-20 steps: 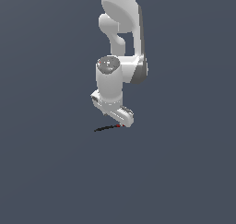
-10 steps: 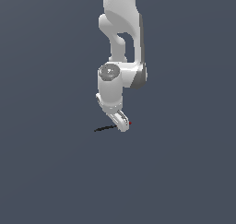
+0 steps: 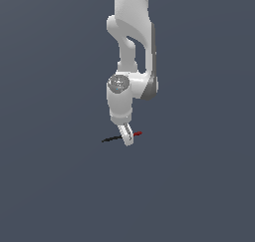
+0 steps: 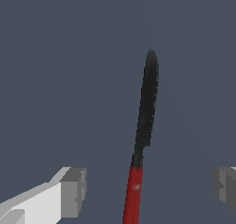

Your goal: Pick up the object and move it to a goal position.

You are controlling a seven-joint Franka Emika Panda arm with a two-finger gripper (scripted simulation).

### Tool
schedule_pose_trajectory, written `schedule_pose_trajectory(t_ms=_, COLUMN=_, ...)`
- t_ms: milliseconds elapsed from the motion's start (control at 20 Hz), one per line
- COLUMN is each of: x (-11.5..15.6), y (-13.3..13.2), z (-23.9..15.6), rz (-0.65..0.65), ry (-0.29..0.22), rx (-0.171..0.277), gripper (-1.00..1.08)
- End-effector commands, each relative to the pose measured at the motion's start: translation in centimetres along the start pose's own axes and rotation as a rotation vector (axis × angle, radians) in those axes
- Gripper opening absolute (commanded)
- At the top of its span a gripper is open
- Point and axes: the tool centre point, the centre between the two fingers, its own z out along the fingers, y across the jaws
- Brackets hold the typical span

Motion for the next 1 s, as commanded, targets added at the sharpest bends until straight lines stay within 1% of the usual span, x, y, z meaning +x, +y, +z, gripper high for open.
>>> schedule_pose_trajectory(t_ms=0, x=0.0, y=0.2, z=0.4, rz=0.049, ry=0.002, rx=-0.002, gripper=1.0)
schedule_pose_trajectory(t_ms=400, x=0.0, y=0.5, z=1.2, rz=0.131, ry=0.005, rx=-0.006, gripper=1.0)
schedule_pose_trajectory(t_ms=700, x=0.0, y=0.5, z=1.4, rz=0.132, ry=0.005, rx=-0.007, gripper=1.0)
schedule_pose_trajectory(t_ms=950, x=0.0, y=0.6, z=2.8, rz=0.134, ry=0.005, rx=-0.007, gripper=1.0)
